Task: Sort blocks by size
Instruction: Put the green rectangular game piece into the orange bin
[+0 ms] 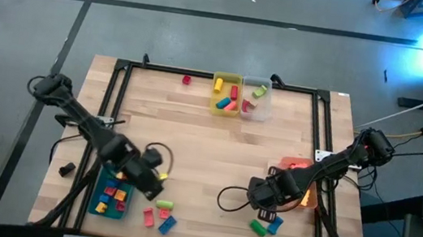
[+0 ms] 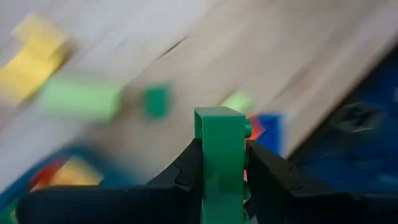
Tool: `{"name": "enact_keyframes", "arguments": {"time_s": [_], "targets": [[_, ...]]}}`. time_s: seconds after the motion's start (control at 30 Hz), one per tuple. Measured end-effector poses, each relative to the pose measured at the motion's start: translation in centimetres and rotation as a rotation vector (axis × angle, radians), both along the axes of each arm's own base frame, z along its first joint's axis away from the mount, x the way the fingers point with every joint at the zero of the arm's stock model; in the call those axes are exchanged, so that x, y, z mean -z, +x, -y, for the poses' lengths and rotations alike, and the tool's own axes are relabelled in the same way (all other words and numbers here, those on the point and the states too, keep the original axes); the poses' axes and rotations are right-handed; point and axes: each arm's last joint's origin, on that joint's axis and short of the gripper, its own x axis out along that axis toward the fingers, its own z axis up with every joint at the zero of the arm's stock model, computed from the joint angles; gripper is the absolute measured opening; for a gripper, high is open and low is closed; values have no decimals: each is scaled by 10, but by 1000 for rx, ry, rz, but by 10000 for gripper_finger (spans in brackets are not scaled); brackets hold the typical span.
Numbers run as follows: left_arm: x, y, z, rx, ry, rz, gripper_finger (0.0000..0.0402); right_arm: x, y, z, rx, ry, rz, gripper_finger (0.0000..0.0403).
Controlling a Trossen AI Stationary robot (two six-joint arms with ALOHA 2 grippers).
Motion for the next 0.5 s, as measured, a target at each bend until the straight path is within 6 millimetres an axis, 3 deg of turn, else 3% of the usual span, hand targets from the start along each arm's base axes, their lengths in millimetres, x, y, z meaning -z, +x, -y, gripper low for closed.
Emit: {"name": "enact_keyframes", "arguments": {"time_s": [0.2,0.5], "targets": [[8,-34,14,-103,3,-251,82,0,0,-1,-2,35,-19,215],[8,-46,24,-129,34,-250,83,0,-1,-2,21,70,-36,215]]}}
